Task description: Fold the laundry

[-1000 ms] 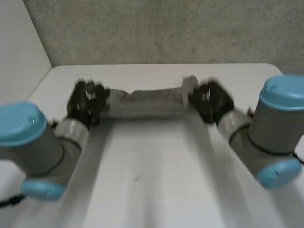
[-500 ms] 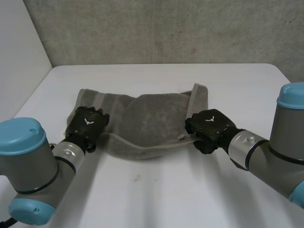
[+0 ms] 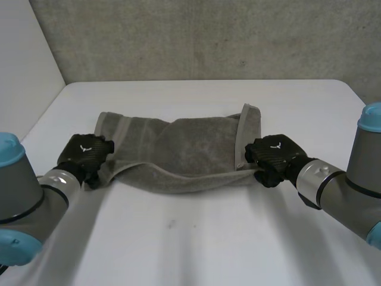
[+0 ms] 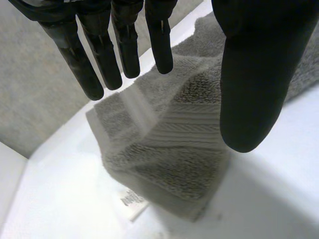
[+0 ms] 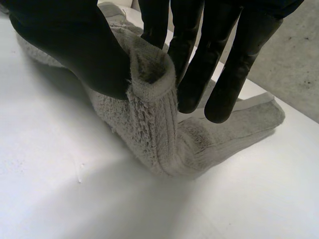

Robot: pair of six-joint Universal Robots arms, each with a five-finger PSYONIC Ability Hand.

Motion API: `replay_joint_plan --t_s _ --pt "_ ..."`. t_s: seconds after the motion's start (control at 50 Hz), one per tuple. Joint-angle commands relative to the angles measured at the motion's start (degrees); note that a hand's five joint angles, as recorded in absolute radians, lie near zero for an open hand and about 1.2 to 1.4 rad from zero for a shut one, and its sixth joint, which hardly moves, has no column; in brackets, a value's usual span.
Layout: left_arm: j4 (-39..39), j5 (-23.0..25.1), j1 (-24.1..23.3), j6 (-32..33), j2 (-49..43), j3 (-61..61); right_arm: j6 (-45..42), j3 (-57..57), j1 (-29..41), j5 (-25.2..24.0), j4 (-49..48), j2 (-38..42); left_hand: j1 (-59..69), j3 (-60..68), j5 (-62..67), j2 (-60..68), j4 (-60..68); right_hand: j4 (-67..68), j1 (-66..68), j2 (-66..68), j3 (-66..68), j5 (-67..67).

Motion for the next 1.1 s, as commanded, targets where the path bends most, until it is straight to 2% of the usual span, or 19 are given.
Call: replay_joint_plan --t_s 0.02,0.14,0.32,0.48,0.58,0.76,0.8,0.86,0.9,1.04,1.1 --pt "-4.6 3.2 0.9 -12.8 0.1 1.6 -0.1 0.1 0.3 -0.1 0.0 0.6 3.7 3.9 3.7 3.8 3.8 11.7 25.7 12.8 12.1 13.3" --pt "-3.7 3.0 -0.5 -16.6 -1.3 2.7 -0.3 0.2 0.4 -0.1 0.0 1.3 3.4 3.5 3.4 3.5 3.4 11.7 25.7 12.8 12.1 13.3" --pt "1.0 1.6 -4.5 -16.5 -6.3 6.8 -0.8 0.4 0.4 -0.1 -0.1 2.0 4.4 4.6 4.4 4.5 4.5 11.7 25.7 12.8 12.1 13.3" --pt "1.8 -3.0 -6.3 -16.1 -13.1 13.0 -0.9 0.8 0.4 -0.1 -0.7 2.2 8.1 8.3 8.1 8.2 8.2 11.7 25.7 12.8 12.1 13.3" --pt "2.0 -6.4 -6.2 -14.0 -15.2 15.7 -1.0 0.7 0.2 0.0 -1.0 2.1 13.4 13.6 13.5 13.5 13.5 11.7 25.7 12.8 12.1 13.3" --pt "3.3 -7.6 -4.7 -6.9 -14.4 14.3 -1.0 0.5 0.1 0.1 -1.0 2.0 15.3 15.5 15.3 15.4 15.4 11.7 25.7 12.8 12.1 13.3" --pt "3.3 -8.2 -2.3 -4.9 -12.9 11.8 -1.1 0.4 0.2 0.1 -1.0 2.0 20.5 20.7 20.5 20.6 20.6 11.7 25.7 12.8 12.1 13.3" --pt "3.5 -7.9 -1.3 -4.2 -11.5 10.2 -1.1 0.2 0.2 0.2 -1.0 2.0 27.3 27.4 27.3 27.4 27.3 11.7 25.7 12.8 12.1 13.3" --pt "3.8 -7.3 -0.4 -3.1 -8.9 7.7 -1.1 -0.5 0.2 0.3 -0.9 1.5 53.3 53.5 53.3 53.4 53.4 11.7 25.7 12.8 12.1 13.3" --pt "2.9 -5.5 -0.7 -2.7 1.3 4.4 -3.5 -4.9 0.4 0.4 1.2 -0.8 53.5 53.6 53.5 53.6 53.5 11.7 25.7 12.8 12.1 13.3" --pt "1.3 -5.1 -1.2 -2.5 8.8 4.5 -6.7 -9.2 -0.2 0.9 5.0 -5.2 53.5 53.6 53.5 53.6 53.5 11.7 25.7 12.8 12.1 13.3"
